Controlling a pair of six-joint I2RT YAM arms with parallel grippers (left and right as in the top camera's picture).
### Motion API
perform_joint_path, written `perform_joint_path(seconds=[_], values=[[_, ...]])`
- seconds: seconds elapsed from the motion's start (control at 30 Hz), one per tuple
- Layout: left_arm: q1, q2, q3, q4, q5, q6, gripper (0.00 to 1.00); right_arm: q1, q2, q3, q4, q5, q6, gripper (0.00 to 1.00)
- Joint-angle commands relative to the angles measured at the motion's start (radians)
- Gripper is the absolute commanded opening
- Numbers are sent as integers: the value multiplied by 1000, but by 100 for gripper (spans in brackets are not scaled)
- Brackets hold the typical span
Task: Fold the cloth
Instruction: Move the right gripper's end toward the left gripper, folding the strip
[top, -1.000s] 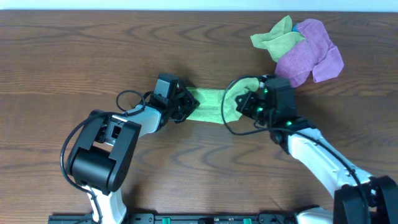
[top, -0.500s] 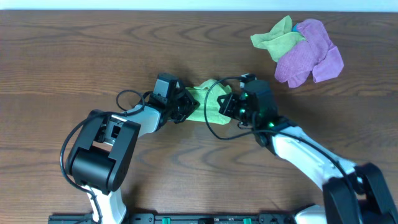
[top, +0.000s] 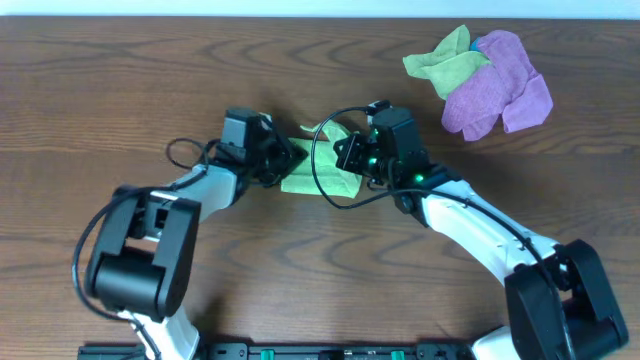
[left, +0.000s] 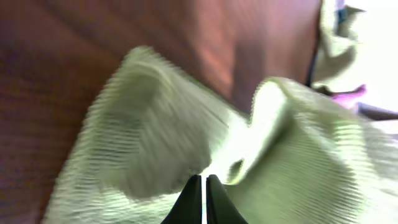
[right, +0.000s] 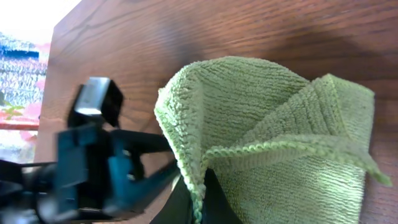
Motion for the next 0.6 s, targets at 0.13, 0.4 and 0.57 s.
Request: perform_joint_path(seconds=[0.13,0.4,0.57], values=[[47,-98,3,-80,15,121,6,47,9,24,-2,14,-19,1],[84,-136,3,-159,15,178,6,93,10,68,-20,47,-34,1],[117,-163,3,-211,-23,222,6,108,31,137,-104,66,-79,1]])
